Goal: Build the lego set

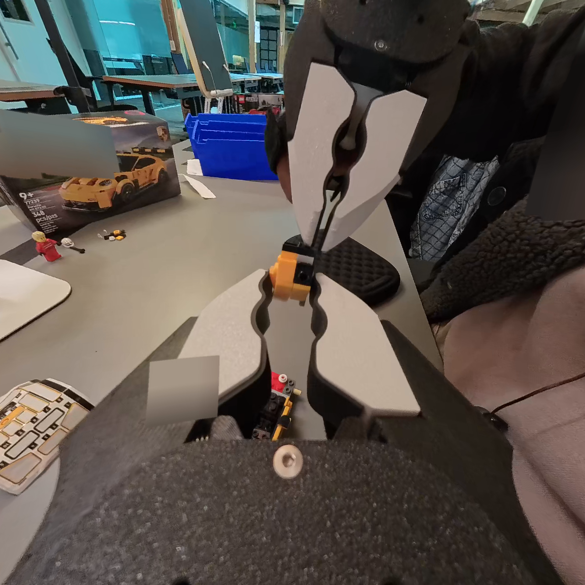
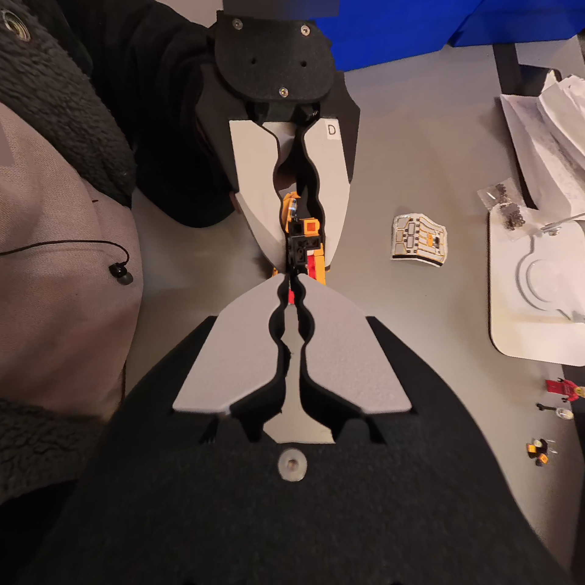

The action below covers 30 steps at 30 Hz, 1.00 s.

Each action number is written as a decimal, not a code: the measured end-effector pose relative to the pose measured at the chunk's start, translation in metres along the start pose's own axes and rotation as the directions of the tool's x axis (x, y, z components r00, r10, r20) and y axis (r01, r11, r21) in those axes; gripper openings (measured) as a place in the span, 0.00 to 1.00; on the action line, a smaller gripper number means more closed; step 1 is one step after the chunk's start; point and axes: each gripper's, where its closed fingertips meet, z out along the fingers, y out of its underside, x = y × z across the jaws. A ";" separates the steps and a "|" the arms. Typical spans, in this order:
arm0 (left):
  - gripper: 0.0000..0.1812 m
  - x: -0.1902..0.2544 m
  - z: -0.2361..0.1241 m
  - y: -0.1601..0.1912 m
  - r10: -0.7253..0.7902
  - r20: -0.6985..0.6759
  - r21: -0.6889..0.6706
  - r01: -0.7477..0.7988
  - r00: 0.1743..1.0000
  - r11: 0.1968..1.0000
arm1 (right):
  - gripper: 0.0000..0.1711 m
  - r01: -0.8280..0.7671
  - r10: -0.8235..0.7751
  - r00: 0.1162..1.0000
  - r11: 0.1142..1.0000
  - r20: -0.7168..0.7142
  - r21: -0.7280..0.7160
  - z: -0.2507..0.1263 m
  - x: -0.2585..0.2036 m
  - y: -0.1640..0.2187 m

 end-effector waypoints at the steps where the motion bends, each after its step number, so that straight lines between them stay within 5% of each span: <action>1: 0.12 0.000 0.000 0.001 0.010 0.002 -0.005 -0.010 1.000 1.000 | 0.01 -0.006 0.006 1.000 1.000 0.010 0.002 0.000 -0.001 0.000; 23: 0.13 -0.006 -0.001 -0.004 0.015 0.017 0.035 -0.015 1.000 0.999 | 0.05 -0.062 0.057 0.998 0.989 0.038 0.136 -0.030 -0.012 -0.004; 30: 0.13 -0.025 -0.009 -0.005 -0.008 0.075 0.055 0.004 0.997 0.998 | 0.08 -0.068 0.060 0.978 0.997 0.200 0.034 0.041 -0.081 0.043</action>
